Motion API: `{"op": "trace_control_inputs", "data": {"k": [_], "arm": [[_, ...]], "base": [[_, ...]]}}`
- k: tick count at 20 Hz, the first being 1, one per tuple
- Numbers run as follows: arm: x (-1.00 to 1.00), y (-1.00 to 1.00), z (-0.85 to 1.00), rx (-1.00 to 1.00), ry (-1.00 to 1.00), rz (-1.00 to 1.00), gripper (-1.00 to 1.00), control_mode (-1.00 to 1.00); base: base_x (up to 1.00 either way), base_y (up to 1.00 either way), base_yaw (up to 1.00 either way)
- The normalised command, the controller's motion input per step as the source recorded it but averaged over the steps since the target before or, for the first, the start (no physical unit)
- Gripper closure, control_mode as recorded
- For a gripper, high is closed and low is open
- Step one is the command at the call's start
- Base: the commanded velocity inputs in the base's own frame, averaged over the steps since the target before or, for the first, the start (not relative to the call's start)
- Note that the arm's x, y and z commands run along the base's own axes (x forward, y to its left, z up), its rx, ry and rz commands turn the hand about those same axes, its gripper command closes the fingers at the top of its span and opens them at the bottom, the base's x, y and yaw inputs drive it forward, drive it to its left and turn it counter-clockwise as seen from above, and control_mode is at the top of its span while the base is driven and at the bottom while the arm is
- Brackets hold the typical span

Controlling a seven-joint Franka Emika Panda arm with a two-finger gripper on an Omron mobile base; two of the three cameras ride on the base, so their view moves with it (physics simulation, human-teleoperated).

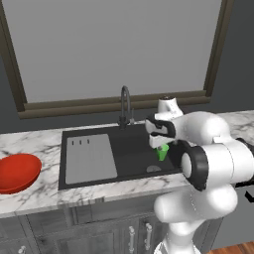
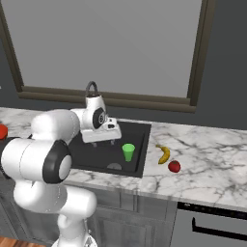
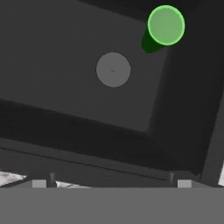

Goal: Remove the tomato and banana from the sink. Then move the bowl and cup from the counter to the sink for washing.

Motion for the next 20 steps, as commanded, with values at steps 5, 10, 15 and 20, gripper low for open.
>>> {"op": "trace_control_inputs", "data": {"k": [5,10,15,20], "arm": [[-0.28,0.16,0.08,0.00,-0.12,-0.13,-1.00,-1.00],[-0.28,0.14,0.01,0.00,-0.11,-0.02,-1.00,-1.00],[-0.23,0.19,0.11,0.04,-0.06,0.00,-1.00,-1.00],[-0.23,0.18,0.19,0.09,0.00,0.00,-1.00,-1.00]], "base": [[0.00,0.00,0.00],[0.00,0.00,0.00],[0.00,0.00,0.00],[0.00,0.00,0.00]]}}
